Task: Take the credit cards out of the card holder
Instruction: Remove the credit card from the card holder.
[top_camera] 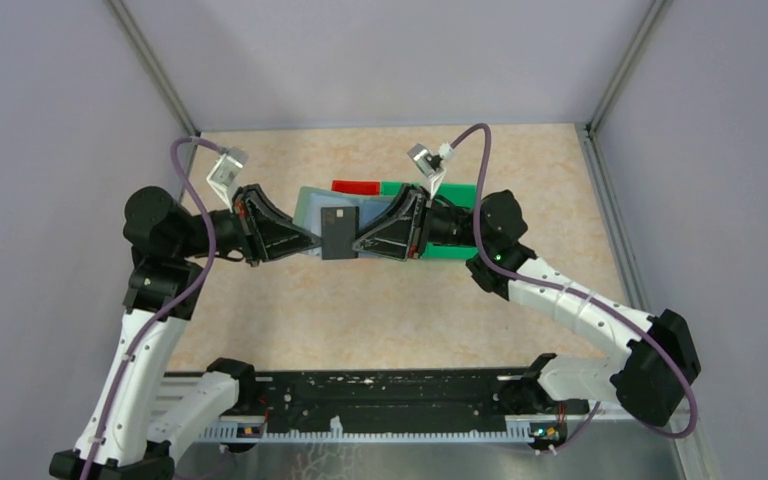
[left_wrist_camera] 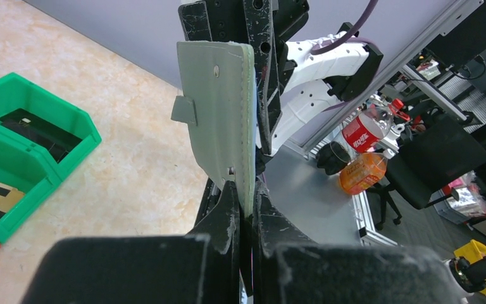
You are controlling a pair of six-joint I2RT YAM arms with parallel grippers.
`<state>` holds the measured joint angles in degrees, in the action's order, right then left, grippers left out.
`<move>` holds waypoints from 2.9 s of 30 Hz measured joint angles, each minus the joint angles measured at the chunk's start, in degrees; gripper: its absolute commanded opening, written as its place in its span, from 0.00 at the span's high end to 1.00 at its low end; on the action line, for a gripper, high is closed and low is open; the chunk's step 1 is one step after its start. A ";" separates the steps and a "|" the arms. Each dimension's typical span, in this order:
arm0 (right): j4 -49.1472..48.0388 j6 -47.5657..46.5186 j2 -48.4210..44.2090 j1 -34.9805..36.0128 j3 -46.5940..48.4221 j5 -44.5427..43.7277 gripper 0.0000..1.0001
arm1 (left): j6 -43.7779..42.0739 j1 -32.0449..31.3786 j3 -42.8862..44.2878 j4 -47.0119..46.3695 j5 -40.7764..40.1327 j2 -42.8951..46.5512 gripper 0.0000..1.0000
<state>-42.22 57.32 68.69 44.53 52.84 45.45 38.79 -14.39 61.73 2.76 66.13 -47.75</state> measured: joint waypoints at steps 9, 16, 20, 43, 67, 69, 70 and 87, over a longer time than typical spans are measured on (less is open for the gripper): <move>-0.37 0.74 0.74 0.04 0.68 -0.55 0.89 | -1.38 0.00 0.04 1.29 -0.79 1.05 1.00; -0.15 0.81 0.87 0.04 0.85 -0.83 0.91 | -2.25 0.00 0.11 2.32 -1.33 1.53 1.00; -0.17 0.85 0.87 0.04 0.90 -1.03 0.82 | -2.69 0.00 0.17 2.73 -1.84 1.68 1.00; 0.98 -0.70 0.50 0.04 2.05 -2.58 1.00 | -3.98 0.00 0.17 3.69 -2.56 2.54 1.00; -1.55 -0.74 -4.98 0.04 -3.04 -8.20 1.00 | -4.92 -0.09 1.01 3.02 -4.17 3.93 1.00; -4.07 0.57 -4.98 0.04 -3.76 -8.37 1.00 | -4.48 -0.09 0.83 1.92 -4.13 4.17 1.00; -5.25 1.22 -4.98 0.04 -4.13 -8.46 1.00 | -4.13 -0.09 0.57 1.07 -4.15 4.37 1.00; -10.67 4.39 -4.72 0.04 -4.85 -8.66 1.00 | 0.22 -0.09 -0.28 -5.42 -2.64 4.79 1.00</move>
<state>-52.88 61.71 63.96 44.58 47.99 36.80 39.00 -14.48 61.45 -2.66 63.48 -42.96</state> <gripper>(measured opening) 0.005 0.034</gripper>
